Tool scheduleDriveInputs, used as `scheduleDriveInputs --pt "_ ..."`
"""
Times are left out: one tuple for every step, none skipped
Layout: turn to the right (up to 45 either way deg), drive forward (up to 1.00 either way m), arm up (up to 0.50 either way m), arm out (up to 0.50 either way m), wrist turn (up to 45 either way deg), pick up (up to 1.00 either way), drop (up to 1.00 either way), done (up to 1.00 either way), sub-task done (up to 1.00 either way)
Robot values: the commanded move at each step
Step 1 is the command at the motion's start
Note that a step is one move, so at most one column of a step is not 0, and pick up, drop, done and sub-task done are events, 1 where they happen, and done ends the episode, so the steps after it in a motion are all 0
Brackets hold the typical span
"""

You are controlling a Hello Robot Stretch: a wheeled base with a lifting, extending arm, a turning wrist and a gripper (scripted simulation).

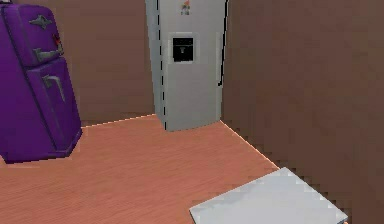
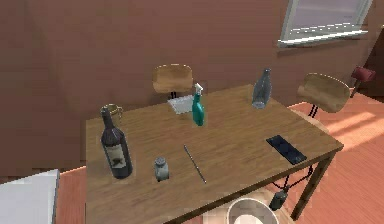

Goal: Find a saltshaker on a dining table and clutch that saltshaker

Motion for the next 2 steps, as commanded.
scheduleDriveInputs --pt "0.0 0.0 0.32 0.0 0.0 0.0 0.0 0.0 0.0" --pt "0.0 0.0 0.0 0.26 0.0 0.0 0.0 0.0 0.0"
